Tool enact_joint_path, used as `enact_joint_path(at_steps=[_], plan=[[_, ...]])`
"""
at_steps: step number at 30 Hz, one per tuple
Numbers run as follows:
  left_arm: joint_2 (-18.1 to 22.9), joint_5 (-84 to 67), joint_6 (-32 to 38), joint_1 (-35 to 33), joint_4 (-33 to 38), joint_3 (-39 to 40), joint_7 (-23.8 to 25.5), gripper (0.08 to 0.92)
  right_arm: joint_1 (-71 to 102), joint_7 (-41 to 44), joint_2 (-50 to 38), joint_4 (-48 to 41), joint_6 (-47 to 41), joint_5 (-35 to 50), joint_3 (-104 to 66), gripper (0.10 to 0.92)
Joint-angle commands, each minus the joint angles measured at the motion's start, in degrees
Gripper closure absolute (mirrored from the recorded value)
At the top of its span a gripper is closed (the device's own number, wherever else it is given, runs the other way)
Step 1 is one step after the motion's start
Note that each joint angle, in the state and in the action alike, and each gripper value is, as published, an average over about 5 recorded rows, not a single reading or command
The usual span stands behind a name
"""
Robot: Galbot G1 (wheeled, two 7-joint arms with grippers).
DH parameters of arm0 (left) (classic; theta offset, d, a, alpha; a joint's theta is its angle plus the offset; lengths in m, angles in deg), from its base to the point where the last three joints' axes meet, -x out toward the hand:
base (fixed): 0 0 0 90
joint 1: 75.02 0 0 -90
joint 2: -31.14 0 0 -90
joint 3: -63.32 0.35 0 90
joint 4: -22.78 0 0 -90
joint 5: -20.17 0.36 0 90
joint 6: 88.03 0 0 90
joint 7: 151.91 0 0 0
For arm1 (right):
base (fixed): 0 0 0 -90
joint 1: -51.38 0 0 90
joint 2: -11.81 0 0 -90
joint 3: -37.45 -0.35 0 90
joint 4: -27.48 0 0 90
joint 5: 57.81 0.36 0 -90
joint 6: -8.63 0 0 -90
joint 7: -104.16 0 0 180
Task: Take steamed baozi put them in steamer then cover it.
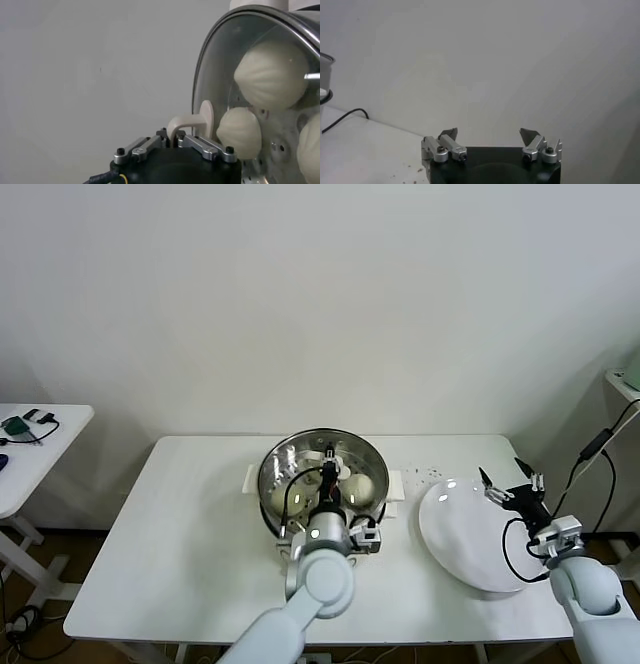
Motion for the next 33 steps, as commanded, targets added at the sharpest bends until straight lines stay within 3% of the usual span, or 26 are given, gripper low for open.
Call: enact_joint_path(at_steps=[1, 7, 10, 29, 33], plan=[[-0.2, -0.5, -2.8, -0.3, -0.1, -0.1, -1.3, 0.836, 0.1, 0.1, -0.1, 0.1, 0.0, -0.2, -0.1, 0.203], [-1.1, -1.9, -2.8, -1.0, 2.1, -0.4, 0.3, 0.833, 0.2, 0.3, -0.3, 0.3, -0.2, -0.2, -0.2, 0.203], [-2.2, -2.9, -2.8, -1.2, 4.3, -0.6, 0.6, 0.791, 0.2, 0.3, -0.3, 0.4, -0.4, -0.2, -0.2, 0.203], [-12.3, -10.3, -2.8, -8.3, 22.2, -3.0, 2.7, 0.246, 0.3, -1.9, -0.6, 2.7, -8.5, -2.2, -0.2, 0.203], [-14.9, -13.6, -2.8, -11.2, 26.4, -5.1, 2.0, 0.185, 0.6, -1.8, -0.6, 3.6, -9.3, -1.5, -0.3, 0.203]])
